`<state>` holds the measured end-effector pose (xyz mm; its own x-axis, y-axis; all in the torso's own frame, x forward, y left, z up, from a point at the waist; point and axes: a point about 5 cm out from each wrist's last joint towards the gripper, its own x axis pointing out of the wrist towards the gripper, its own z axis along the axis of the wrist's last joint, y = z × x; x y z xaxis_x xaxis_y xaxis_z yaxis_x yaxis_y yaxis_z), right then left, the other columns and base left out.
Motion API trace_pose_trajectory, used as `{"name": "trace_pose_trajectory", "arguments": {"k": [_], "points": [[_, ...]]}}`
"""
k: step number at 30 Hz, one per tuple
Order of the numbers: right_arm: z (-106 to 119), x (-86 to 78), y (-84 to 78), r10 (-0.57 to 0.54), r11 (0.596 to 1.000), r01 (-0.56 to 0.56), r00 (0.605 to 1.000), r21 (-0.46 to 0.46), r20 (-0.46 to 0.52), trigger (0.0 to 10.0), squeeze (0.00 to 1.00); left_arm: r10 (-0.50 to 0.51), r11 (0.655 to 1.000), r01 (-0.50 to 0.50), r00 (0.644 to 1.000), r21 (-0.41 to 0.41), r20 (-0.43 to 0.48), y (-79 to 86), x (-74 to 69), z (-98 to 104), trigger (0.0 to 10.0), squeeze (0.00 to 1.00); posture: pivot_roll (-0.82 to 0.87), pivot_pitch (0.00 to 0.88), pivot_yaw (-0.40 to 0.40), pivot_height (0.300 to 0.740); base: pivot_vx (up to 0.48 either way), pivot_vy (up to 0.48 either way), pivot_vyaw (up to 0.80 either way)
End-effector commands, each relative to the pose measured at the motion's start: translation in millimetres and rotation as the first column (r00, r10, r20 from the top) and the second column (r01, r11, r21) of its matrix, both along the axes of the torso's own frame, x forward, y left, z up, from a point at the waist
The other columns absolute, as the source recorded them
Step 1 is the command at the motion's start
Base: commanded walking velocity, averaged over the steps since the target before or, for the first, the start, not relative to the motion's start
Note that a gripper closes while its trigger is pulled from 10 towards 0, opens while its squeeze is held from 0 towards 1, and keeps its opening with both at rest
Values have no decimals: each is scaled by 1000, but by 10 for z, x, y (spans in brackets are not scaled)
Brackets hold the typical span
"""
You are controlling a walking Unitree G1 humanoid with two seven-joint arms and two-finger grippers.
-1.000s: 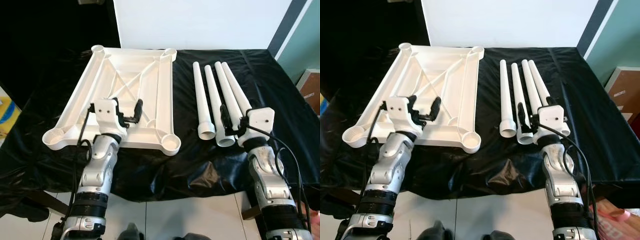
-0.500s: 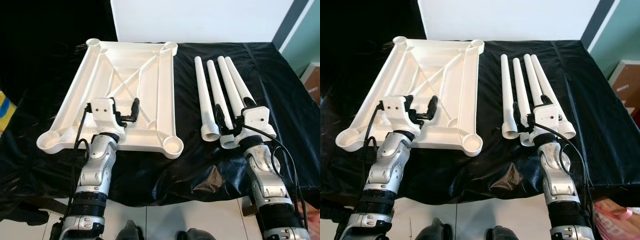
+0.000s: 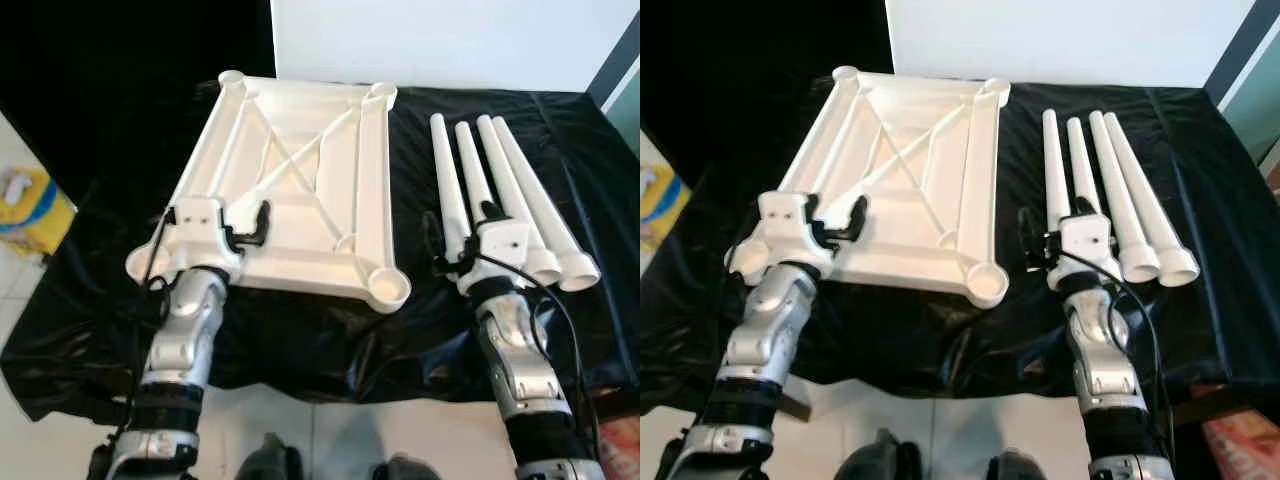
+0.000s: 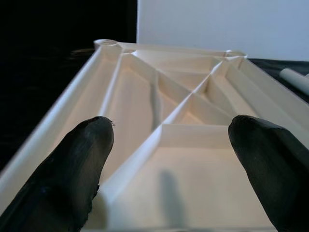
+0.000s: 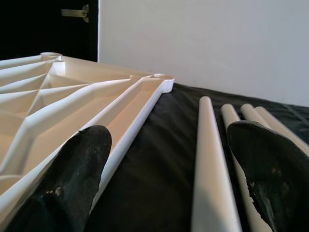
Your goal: Building children table
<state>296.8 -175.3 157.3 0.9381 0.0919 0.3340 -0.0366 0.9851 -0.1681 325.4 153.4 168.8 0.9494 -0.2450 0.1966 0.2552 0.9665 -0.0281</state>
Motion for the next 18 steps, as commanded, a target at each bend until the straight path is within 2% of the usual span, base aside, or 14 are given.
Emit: {"name": "trace_pose_trajectory", "arguments": {"k": [1, 10, 18], "points": [[-35, -27, -49, -20, 1000, 20, 1000, -5, -8, 10000, 0, -47, 999, 47, 999, 1, -23, -73, -9, -48, 10000, 0, 0, 128, 2, 740, 0, 375, 0], [-49, -48, -45, -23, 1000, 23, 1000, -1, -10, 10000, 0, -55, 998, 55, 998, 3, -26, -84, -14, -47, 10000, 0, 1, 133, 6, 740, 0, 372, 0], [-51, -41, -37, -23, 1000, 23, 1000, -2, -12, 10000, 0, -87, 995, 87, 996, 40, -6, -139, -29, -30, 10000, 0, 2, 132, 5, 740, 0, 0, 0]]}}
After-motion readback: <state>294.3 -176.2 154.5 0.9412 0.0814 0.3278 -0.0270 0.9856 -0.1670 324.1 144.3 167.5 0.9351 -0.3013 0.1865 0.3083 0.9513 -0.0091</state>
